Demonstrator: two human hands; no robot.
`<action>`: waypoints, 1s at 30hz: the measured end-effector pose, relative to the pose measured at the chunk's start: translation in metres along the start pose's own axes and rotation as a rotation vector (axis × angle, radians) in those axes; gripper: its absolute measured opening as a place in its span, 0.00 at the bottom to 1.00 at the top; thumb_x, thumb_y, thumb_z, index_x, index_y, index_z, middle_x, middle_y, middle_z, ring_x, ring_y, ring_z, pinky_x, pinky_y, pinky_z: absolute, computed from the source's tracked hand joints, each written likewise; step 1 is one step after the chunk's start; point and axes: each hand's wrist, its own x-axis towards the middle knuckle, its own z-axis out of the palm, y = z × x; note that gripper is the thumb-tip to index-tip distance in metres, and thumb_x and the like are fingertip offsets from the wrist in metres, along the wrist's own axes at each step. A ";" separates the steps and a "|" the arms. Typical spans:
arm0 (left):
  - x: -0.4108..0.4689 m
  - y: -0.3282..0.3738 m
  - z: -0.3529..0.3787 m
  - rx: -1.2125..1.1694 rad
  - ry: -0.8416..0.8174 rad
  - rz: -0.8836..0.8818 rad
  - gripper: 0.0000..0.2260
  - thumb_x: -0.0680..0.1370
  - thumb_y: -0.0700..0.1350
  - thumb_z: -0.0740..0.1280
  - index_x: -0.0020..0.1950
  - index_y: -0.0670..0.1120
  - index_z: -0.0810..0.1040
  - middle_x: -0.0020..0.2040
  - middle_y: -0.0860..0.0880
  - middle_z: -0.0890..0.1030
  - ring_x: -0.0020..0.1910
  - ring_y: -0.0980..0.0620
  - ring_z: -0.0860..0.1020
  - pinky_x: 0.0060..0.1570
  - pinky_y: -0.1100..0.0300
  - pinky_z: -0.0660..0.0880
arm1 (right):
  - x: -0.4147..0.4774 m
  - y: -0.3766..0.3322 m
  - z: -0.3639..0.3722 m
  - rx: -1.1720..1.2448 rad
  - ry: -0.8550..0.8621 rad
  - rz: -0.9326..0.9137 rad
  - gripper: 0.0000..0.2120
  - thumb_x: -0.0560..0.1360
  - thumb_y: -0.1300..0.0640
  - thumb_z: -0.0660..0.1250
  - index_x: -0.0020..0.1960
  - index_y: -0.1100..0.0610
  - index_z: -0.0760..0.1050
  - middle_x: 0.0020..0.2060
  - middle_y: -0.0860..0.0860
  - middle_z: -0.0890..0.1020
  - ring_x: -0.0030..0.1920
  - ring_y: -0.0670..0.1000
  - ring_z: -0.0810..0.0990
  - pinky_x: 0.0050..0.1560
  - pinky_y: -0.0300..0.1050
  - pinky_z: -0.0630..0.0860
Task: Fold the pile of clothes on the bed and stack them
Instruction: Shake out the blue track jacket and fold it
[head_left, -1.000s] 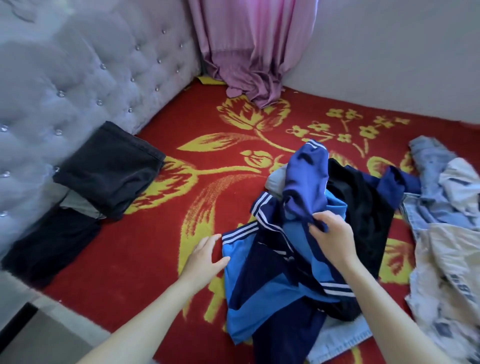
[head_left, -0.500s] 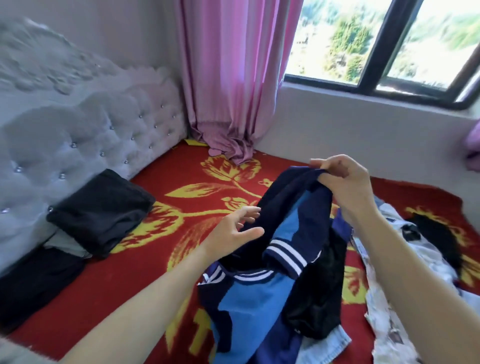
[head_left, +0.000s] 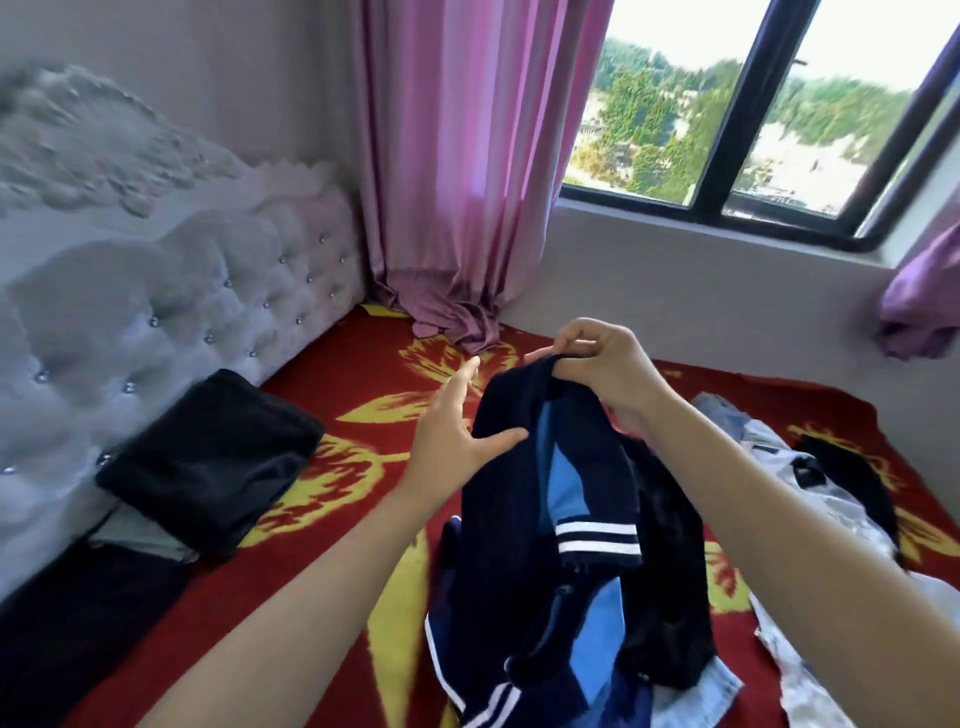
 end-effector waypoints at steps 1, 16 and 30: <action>0.005 -0.005 -0.013 -0.055 -0.036 -0.010 0.30 0.69 0.47 0.75 0.69 0.47 0.69 0.60 0.55 0.74 0.61 0.58 0.72 0.56 0.75 0.66 | 0.003 0.000 0.013 0.048 -0.005 0.021 0.16 0.71 0.76 0.63 0.34 0.57 0.72 0.40 0.56 0.85 0.43 0.58 0.82 0.48 0.53 0.78; 0.046 -0.016 -0.082 -0.274 -0.091 -0.053 0.05 0.71 0.38 0.72 0.37 0.46 0.81 0.33 0.54 0.80 0.31 0.63 0.77 0.36 0.70 0.72 | -0.091 0.070 0.145 0.213 0.628 0.299 0.03 0.77 0.58 0.63 0.45 0.56 0.74 0.38 0.51 0.78 0.40 0.47 0.77 0.43 0.40 0.73; 0.076 0.072 -0.092 -0.160 0.102 0.161 0.05 0.72 0.42 0.71 0.45 0.41 0.83 0.37 0.51 0.80 0.37 0.56 0.76 0.43 0.60 0.75 | -0.113 0.042 0.127 -0.079 0.710 0.165 0.07 0.72 0.61 0.71 0.36 0.56 0.77 0.30 0.49 0.79 0.34 0.46 0.77 0.38 0.41 0.72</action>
